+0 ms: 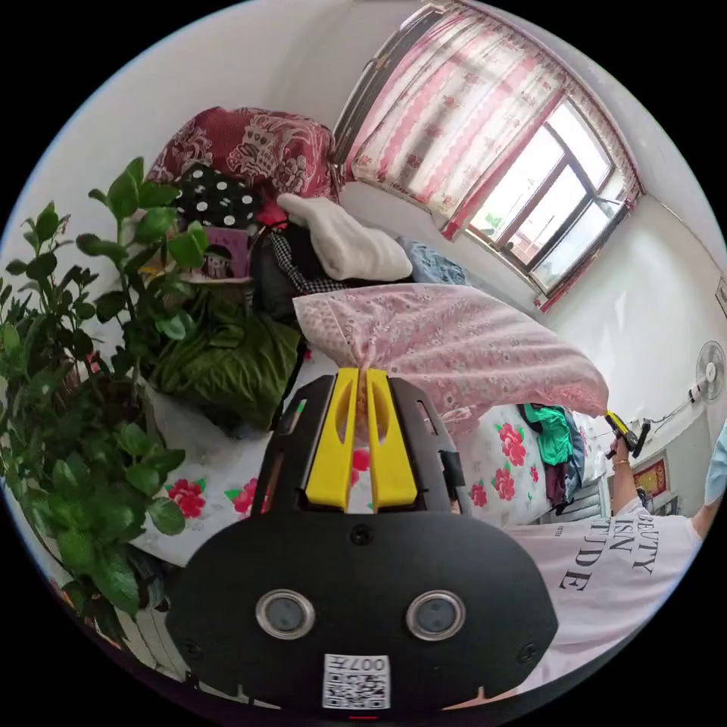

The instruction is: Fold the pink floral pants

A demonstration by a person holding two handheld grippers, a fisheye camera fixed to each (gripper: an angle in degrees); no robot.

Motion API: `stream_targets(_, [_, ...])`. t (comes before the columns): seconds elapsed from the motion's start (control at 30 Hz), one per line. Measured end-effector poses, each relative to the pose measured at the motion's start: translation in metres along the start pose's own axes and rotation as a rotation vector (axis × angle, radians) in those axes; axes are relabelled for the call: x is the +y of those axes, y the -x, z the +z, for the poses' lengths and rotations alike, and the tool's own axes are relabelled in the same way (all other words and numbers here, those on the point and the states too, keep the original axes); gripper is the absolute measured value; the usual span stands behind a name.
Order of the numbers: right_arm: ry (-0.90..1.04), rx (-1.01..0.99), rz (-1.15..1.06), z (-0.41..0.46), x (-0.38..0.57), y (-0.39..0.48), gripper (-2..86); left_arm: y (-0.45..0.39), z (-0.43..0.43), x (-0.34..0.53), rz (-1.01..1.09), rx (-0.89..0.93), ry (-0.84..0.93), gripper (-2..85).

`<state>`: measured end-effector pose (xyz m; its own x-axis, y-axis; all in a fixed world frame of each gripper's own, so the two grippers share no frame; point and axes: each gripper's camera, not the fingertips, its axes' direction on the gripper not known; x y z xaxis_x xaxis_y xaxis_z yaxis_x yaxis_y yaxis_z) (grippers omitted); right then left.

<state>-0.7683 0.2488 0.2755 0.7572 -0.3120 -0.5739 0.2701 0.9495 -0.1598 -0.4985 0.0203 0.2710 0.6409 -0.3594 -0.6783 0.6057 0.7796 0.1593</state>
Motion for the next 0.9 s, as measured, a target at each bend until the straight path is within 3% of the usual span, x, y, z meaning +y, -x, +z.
stream_targets(0.17, [0.546, -0.039, -0.094, 0.152, 0.115, 0.092, -0.2, 0.041, 0.120, 0.079, -0.155, -0.134, 0.338, -0.7])
stream_targets(0.27, [0.757, -0.032, -0.207, 0.203, 0.167, 0.144, -0.3, 0.048, 0.165, 0.112, -0.164, -0.246, 0.536, -0.7])
stream_targets(0.43, [0.806, -0.010, -0.341, 0.194, 0.184, 0.162, -0.2, 0.046, 0.145, 0.107, -0.081, -0.271, 0.507, -0.7])
stream_targets(0.6, [0.715, -0.067, -0.257, 0.161, 0.186, 0.149, -0.2, 0.053, 0.137, 0.123, -0.056, -0.282, 0.500, -0.1])
stream_targets(0.8, [0.911, -0.195, -0.130, 0.196, 0.246, 0.154, 0.3, 0.080, 0.144, 0.168, -0.202, -0.270, 0.475, 4.8])
stream_targets(0.9, [0.863, -0.208, -0.069, 0.181, 0.249, 0.137, 1.2, 0.086, 0.110, 0.171, -0.211, -0.288, 0.396, 6.6])
